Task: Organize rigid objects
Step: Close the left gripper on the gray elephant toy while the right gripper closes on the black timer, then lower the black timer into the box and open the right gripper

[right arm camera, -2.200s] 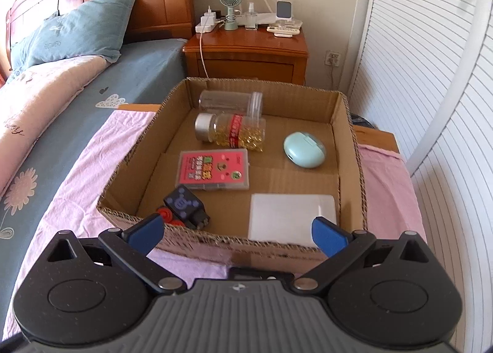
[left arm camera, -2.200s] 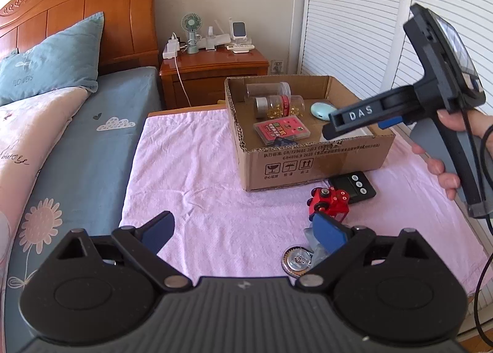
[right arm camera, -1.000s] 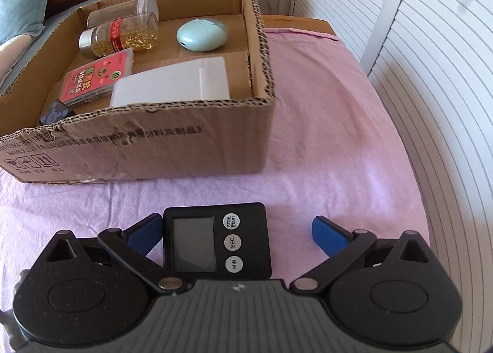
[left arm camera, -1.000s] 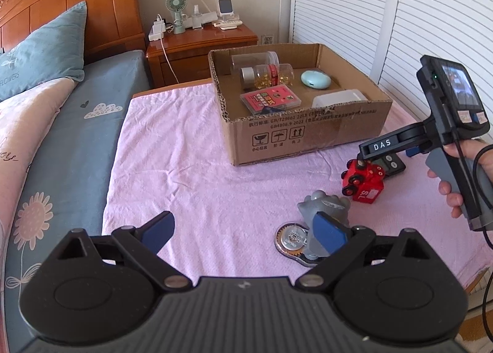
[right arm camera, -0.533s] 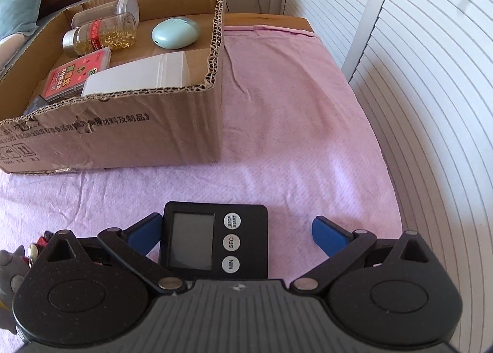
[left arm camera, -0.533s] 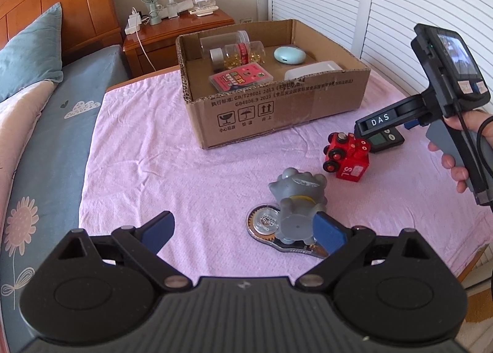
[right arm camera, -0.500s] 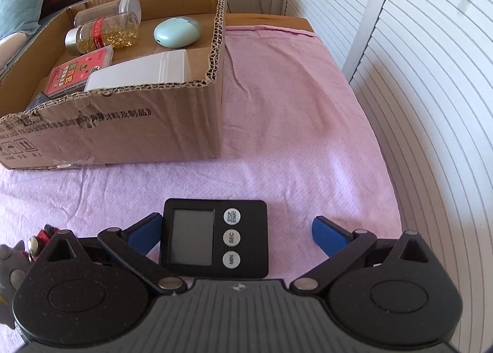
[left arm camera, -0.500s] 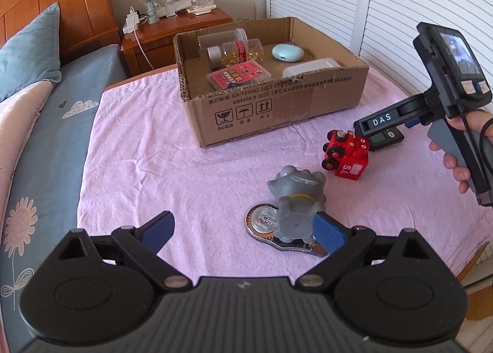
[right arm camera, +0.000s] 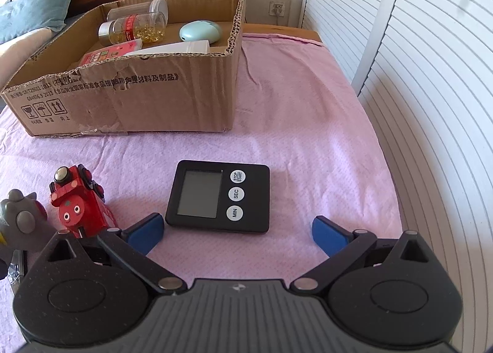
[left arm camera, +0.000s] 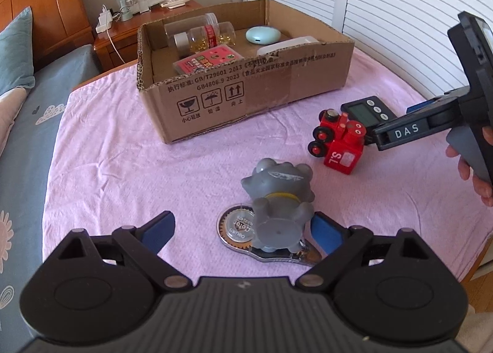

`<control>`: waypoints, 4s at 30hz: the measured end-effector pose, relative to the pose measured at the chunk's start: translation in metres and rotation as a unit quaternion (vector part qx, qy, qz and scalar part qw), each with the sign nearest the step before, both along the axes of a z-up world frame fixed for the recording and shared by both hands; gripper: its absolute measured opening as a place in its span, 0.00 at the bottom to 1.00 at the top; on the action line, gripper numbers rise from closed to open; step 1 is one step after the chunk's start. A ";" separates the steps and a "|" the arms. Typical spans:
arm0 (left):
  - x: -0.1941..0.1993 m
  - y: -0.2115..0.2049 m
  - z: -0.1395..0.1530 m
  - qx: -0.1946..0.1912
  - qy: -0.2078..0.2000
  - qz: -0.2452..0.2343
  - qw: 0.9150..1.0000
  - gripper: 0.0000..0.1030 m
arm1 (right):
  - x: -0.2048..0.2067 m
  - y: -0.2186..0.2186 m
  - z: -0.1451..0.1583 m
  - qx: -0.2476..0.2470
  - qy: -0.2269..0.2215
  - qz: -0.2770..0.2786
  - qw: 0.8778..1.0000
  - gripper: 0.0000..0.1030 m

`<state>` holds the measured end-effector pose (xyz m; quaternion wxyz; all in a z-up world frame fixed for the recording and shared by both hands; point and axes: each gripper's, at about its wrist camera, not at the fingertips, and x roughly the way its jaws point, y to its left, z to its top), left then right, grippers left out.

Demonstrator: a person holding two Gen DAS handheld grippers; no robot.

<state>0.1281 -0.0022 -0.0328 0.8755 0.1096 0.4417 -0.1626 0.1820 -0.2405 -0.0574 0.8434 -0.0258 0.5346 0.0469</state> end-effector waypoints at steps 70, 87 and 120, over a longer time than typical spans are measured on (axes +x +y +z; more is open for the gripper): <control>0.014 -0.035 -0.022 0.072 -0.060 0.052 0.994 0.74 | 0.005 0.002 -0.006 0.012 -0.055 0.032 0.998 1.00; 0.011 -0.039 -0.021 0.087 -0.067 0.051 0.993 0.74 | 0.006 0.006 -0.002 0.013 -0.065 0.028 0.997 0.78; 0.008 -0.001 0.029 -0.011 -0.028 -0.011 1.000 0.70 | 0.005 -0.002 0.076 0.048 -0.087 0.103 0.990 0.73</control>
